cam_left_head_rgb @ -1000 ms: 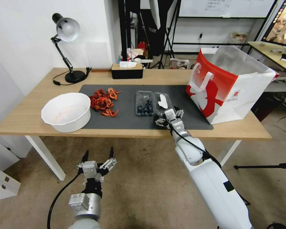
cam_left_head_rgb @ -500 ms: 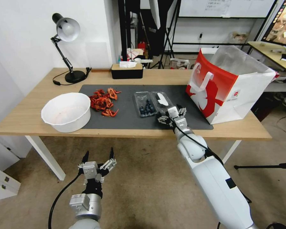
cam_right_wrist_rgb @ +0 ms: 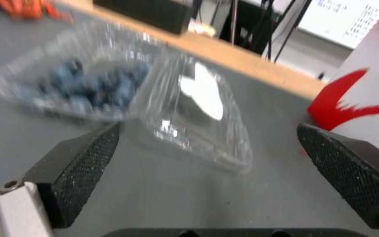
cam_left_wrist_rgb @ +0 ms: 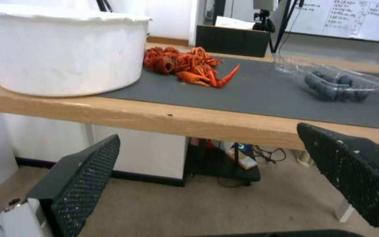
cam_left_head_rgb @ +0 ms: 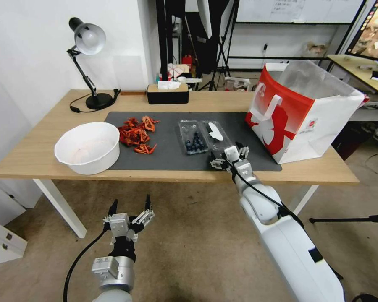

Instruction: Close the takeout container lid, then place the container into the takeout bag.

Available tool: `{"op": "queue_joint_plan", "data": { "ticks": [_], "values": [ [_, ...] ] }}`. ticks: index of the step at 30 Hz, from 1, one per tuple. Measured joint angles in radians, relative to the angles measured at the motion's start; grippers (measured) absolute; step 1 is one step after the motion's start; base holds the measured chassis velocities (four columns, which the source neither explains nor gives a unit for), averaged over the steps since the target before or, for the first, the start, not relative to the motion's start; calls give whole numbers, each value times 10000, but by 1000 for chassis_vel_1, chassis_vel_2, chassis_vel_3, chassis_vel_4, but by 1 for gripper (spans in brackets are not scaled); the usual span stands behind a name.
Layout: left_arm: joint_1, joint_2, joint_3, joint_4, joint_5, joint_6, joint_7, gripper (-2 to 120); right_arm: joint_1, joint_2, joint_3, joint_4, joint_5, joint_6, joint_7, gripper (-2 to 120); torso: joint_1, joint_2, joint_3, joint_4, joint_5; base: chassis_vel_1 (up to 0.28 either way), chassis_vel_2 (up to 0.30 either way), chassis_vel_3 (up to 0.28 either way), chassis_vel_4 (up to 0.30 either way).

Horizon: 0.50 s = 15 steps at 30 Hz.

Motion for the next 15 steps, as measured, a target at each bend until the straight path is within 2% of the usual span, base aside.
{"op": "queue_joint_plan", "data": {
  "ticks": [3,5,7,9,11,13,14,15],
  "values": [
    [13,-2,1,-24,1,-6,3,100,-115,-32,67,134,83,132,2,100,0,0,0,0,-2,0,0,0,0],
    [105,8,6,-138,9,-83,31,100,-907,-239,559,1040,839,1050,15,100,0,0,-1,-1,-3,0,0,0,0],
    [127,15,4,-146,14,-113,42,100,-1170,-294,707,1294,1110,1334,18,100,0,0,0,0,-2,0,0,0,0],
    [172,26,10,-206,18,-160,104,100,-1960,-389,1132,1990,2002,2014,26,100,-1,0,-1,0,0,0,0,0,0],
    [181,23,8,-223,19,-167,115,100,-2212,-410,1243,2181,2274,2214,12,100,0,0,0,0,-3,0,0,0,0],
    [193,36,15,-275,17,-172,147,100,-2951,-441,1561,2617,2897,2985,-79,100,0,0,-1,-1,1,0,0,0,0],
    [193,36,15,-275,17,-172,147,100,-2951,-441,1561,2617,2897,2985,-79,100,0,0,-1,-1,1,0,0,0,0],
    [207,47,13,-296,6,-178,156,100,-3445,-421,1788,2853,3092,3592,-182,100,0,-1,-1,-1,-2,0,0,0,0]
  ]
}}
